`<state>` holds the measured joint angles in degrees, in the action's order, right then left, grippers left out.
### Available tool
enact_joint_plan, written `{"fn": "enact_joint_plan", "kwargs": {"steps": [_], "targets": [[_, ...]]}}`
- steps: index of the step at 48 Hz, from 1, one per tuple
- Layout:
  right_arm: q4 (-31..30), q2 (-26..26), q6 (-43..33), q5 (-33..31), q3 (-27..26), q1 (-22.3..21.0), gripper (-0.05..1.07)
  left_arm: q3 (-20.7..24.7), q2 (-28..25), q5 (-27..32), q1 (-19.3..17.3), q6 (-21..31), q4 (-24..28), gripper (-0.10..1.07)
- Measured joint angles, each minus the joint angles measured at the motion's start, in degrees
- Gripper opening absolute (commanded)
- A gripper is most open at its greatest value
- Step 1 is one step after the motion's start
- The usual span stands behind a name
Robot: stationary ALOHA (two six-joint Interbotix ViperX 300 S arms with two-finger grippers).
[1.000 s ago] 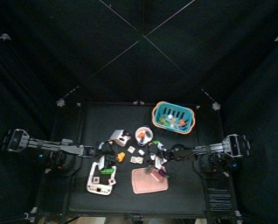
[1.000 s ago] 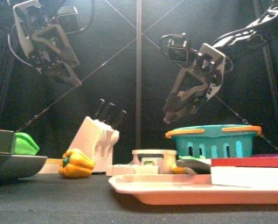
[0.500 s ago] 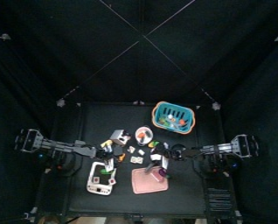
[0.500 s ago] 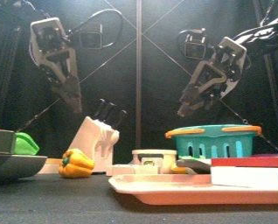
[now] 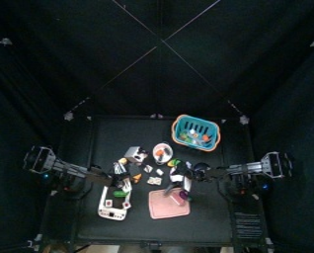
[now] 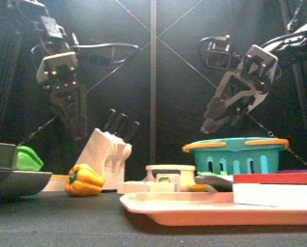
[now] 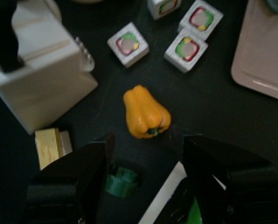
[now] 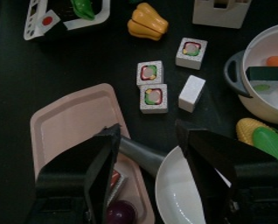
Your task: Grab and place squash on plate
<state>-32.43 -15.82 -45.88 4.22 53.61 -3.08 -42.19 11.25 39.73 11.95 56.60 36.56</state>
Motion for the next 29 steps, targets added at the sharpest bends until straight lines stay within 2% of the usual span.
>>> {"fn": "enact_joint_plan", "kwargs": {"steps": [3, 12, 20, 29], "targets": [[-0.09, 0.00, 0.00, 0.09, -0.09, 0.00, 0.88, 0.00, -0.18, 0.00, 0.53, 3.60, 2.55, 0.90], [-0.18, 0.00, 0.09, 0.09, 0.00, -0.09, 0.88, -1.05, -1.85, -0.88, 0.70, 12.74, 2.55, 0.99], [-0.18, 0.09, 0.18, 0.09, 0.18, -0.35, 0.88, -1.32, -4.48, -3.43, 0.79, 14.41, 2.90, 1.01], [-0.18, 0.35, 0.35, 0.09, 0.18, -0.62, 0.88, -0.79, -7.65, -3.52, 0.70, 14.50, 3.08, 1.01]]}}
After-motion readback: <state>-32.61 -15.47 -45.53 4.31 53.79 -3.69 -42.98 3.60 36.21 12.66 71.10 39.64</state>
